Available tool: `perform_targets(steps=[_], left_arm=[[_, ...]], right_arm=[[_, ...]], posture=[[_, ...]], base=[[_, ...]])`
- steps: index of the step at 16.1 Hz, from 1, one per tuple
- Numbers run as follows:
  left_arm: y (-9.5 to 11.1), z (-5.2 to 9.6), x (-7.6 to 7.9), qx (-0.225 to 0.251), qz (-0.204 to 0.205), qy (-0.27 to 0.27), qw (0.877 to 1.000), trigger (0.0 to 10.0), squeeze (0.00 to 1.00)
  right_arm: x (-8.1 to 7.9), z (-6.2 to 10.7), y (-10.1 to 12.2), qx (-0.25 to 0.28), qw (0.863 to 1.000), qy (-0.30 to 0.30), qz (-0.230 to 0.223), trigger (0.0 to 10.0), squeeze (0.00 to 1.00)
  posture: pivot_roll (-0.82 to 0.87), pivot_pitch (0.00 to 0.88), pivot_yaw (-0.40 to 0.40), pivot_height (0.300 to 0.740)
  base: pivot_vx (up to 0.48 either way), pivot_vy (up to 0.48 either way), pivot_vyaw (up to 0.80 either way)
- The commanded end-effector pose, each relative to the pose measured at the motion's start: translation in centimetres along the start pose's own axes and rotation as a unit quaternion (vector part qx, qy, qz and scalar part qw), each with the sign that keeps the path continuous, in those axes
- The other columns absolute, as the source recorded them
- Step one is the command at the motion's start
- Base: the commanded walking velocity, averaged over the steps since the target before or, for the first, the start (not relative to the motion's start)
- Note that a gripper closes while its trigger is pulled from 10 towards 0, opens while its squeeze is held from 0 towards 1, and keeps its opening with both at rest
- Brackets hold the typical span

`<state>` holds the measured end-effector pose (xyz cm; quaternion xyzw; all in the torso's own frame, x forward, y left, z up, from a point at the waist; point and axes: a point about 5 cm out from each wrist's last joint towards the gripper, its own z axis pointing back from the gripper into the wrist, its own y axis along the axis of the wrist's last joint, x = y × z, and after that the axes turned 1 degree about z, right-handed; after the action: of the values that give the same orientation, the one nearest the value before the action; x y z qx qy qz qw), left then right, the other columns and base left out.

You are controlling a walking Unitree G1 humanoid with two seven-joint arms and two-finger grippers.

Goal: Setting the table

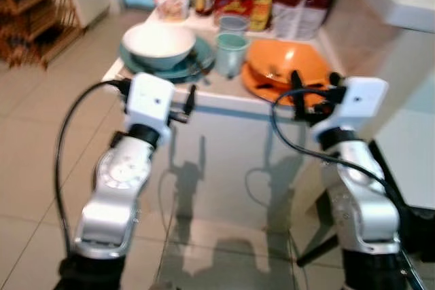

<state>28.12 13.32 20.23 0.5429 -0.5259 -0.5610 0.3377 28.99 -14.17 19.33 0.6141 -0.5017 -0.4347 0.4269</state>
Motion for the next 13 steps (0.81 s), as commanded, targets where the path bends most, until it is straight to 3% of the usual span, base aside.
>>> perform_targets(steps=[1,4,13], left_arm=[[0.5,0.0,1.1,0.013,0.003,-0.033,0.999,10.0,0.0],[0.4,0.0,1.5,0.011,0.004,-0.053,0.999,10.0,0.0],[0.6,0.0,1.9,0.01,0.0,-0.096,0.995,10.0,0.0]], right_arm=[[1.3,0.1,0.2,0.011,1.0,-0.021,-0.003,10.0,1.0],[1.8,-0.8,-0.6,0.0,0.999,-0.034,0.006,10.0,1.0],[1.1,-5.2,-3.0,-0.025,0.999,-0.014,0.022,10.0,1.0]], posture=[[0.06,0.0,-0.065,0.74],[0.05,0.0,-0.055,0.74],[0.08,0.0,-0.043,0.74]], base=[[0.0,0.0,0.0],[0.0,0.0,0.0],[0.0,0.0,0.0]])
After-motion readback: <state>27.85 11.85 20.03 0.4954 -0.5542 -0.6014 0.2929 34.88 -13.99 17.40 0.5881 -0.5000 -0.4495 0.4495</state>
